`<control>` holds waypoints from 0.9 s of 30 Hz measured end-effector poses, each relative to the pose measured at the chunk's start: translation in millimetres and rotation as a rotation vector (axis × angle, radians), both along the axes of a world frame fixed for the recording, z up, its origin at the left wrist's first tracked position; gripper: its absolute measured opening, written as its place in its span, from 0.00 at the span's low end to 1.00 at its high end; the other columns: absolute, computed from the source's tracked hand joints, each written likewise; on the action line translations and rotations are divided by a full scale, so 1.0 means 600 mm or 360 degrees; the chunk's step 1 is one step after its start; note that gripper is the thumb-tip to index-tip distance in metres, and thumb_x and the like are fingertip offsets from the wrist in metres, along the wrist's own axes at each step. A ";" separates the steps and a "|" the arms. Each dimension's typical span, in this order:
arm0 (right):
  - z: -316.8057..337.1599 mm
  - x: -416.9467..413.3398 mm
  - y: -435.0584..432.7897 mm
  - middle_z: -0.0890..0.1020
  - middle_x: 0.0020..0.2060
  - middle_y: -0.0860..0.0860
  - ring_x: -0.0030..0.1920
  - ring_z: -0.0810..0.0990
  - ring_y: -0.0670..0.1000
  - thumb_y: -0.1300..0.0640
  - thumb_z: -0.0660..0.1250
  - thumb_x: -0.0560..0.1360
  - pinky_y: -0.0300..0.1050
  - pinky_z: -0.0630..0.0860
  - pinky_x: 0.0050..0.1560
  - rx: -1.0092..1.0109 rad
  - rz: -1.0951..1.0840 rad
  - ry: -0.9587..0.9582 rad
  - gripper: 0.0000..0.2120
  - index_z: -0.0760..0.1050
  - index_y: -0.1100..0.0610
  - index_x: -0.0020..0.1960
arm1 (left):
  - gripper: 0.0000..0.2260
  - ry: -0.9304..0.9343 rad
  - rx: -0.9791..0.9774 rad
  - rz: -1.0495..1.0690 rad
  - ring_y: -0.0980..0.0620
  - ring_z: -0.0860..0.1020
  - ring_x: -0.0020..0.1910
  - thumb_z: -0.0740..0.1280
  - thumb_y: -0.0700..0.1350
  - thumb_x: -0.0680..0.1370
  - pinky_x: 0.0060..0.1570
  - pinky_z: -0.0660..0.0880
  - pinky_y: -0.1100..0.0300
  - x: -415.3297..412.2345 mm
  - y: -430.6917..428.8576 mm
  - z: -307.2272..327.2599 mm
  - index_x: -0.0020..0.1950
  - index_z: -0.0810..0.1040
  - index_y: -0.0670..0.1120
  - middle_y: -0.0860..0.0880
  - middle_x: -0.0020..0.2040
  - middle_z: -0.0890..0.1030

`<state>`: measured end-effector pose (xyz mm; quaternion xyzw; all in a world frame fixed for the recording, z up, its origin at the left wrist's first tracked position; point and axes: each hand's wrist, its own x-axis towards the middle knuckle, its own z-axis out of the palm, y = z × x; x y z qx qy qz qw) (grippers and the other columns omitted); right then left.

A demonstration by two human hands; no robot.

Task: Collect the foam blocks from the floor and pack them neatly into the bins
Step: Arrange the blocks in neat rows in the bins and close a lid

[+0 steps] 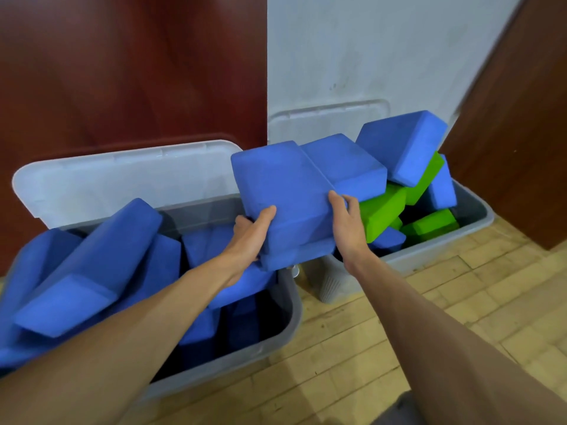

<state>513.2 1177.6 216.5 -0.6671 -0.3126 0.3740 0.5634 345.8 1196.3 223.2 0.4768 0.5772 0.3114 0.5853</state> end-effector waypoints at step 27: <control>0.033 -0.057 -0.048 0.62 0.68 0.56 0.67 0.65 0.59 0.39 0.69 0.71 0.53 0.67 0.64 -0.0099 -0.0182 -0.0653 0.38 0.58 0.51 0.74 | 0.37 0.1572 0.0602 -0.0903 0.49 0.43 0.78 0.67 0.56 0.76 0.73 0.58 0.47 -0.173 -0.037 -0.131 0.79 0.52 0.52 0.53 0.79 0.48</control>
